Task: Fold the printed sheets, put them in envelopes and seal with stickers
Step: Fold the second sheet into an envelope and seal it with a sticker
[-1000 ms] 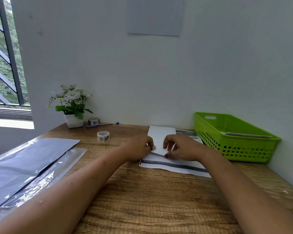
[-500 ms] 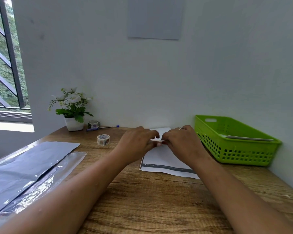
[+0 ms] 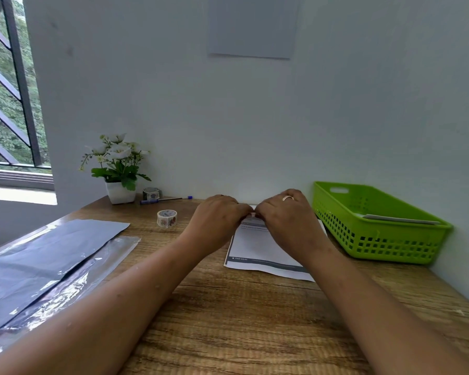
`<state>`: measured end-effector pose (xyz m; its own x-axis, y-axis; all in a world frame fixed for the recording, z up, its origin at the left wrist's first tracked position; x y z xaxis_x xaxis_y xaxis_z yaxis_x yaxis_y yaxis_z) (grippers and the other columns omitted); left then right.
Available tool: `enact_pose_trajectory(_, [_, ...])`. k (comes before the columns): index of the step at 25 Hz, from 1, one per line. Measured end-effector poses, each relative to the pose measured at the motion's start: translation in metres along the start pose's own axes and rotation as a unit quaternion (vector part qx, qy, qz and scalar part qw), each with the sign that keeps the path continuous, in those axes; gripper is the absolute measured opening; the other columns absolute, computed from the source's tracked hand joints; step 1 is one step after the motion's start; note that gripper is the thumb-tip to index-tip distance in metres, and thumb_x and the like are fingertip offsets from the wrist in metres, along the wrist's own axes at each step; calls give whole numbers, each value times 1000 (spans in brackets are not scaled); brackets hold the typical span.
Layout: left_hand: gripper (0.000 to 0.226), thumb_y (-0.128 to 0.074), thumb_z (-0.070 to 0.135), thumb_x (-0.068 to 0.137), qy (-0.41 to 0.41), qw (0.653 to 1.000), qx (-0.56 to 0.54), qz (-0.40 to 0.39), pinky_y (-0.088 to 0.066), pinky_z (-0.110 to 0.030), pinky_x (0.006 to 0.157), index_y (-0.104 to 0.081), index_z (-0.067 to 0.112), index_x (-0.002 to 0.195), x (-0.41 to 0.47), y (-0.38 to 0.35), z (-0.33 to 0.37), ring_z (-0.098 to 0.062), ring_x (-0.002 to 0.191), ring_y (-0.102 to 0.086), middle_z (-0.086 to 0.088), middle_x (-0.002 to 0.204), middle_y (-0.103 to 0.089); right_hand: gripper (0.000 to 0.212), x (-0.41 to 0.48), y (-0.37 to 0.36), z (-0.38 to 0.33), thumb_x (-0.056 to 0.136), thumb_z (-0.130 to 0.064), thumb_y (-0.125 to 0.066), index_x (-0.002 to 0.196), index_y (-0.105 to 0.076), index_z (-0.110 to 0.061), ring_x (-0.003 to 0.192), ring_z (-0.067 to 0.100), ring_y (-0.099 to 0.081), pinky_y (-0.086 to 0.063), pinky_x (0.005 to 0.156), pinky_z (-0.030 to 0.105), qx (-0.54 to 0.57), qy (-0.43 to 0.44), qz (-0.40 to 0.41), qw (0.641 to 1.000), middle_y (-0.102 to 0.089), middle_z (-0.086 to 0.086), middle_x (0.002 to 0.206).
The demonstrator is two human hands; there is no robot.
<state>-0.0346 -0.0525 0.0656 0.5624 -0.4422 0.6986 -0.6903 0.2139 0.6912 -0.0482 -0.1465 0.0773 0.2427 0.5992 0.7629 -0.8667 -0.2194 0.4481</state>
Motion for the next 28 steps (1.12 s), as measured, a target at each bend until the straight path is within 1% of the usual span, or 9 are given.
enact_pose_trajectory(3, [28, -44, 25, 97, 41, 999, -21, -20, -43, -28, 66, -61, 24, 119, 0, -2, -14, -21, 89, -64, -2, 98, -70, 20, -2, -3, 13, 72, -1, -70, 77, -66, -20, 54, 18, -61, -51, 82, 34, 14, -11, -13, 1000, -64, -4, 62])
enact_pose_trajectory(6, [30, -40, 27, 98, 70, 996, -35, -39, -45, -30, 65, -60, 27, 122, -3, -3, -26, -20, 90, -63, -1, 101, -69, 22, -3, -8, 28, 71, -1, -72, 78, -67, -21, 54, 18, -62, -51, 75, 32, 42, -41, -31, 998, -66, -4, 61])
enact_pose_trajectory(10, [30, -40, 26, 98, 77, 995, -47, -52, -48, -31, 65, -61, 26, 120, -5, -6, -33, -22, 91, -63, -2, 100, -70, 9, -3, -4, 33, 83, -19, -69, 75, -68, -22, 51, 18, -62, -45, 65, 29, 43, -59, -29, 997, -66, -4, 58])
enact_pose_trajectory(15, [29, -40, 25, 98, 65, 995, -15, -75, -52, -38, 72, -60, 25, 119, -9, -7, -48, -23, 92, -64, -3, 99, -70, 20, -4, -3, 39, 88, -36, -62, 72, -63, -25, 51, 16, -61, -44, 62, 31, 18, -76, -23, 997, -64, -6, 57])
enact_pose_trajectory(18, [29, -41, 22, 98, 61, 993, -24, -95, -52, -41, 74, -59, 27, 119, -10, -12, -52, -24, 93, -64, -2, 100, -70, 25, -4, -3, 39, 87, -39, -63, 68, -60, -22, 48, 19, -59, -45, 57, 31, 1, -69, -24, 997, -61, -5, 55])
enact_pose_trajectory(21, [35, -43, 20, 97, 58, 991, -31, -119, -48, -38, 89, -53, 30, 129, -12, -15, -54, -21, 108, -59, 0, 116, -65, 28, -6, -2, 38, 84, -39, -67, 65, -57, -20, 44, 19, -56, -43, 51, 30, -8, -66, -30, 997, -58, -4, 52])
enact_pose_trajectory(24, [41, -51, 35, 93, 21, 997, -4, -74, -30, -39, 109, -49, 29, 133, -1, -2, -27, -15, 128, -44, 7, 138, -52, 28, -8, -1, 39, 84, -38, -67, 66, -56, -20, 45, 19, -55, -41, 51, 30, 14, -65, -18, 998, -58, -5, 53])
enact_pose_trajectory(26, [38, -54, 36, 92, -7, 1000, 8, -25, -33, -38, 105, -54, 26, 129, 6, 6, 2, -18, 120, -52, 2, 128, -60, 29, -5, 2, 34, 87, -39, -61, 67, -55, -19, 45, 20, -55, -41, 51, 31, 27, -46, -3, 999, -57, -4, 54])
enact_pose_trajectory(28, [27, -51, 27, 94, -5, 1000, -16, 4, -42, -32, 83, -60, 22, 119, 7, 9, 18, -23, 93, -62, -5, 97, -69, 34, -2, 6, 27, 89, -43, -49, 66, -54, -18, 44, 20, -52, -41, 50, 31, 33, -30, 6, 999, -55, -4, 53])
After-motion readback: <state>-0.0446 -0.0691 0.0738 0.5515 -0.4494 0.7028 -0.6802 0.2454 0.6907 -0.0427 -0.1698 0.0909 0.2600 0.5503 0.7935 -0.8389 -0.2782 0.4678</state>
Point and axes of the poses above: each hand's wrist, its own x-axis towards the middle knuckle, its own y-axis out of the back of the hand, z = x × y, the point moved 8 cm from there along x, towards the middle knuckle
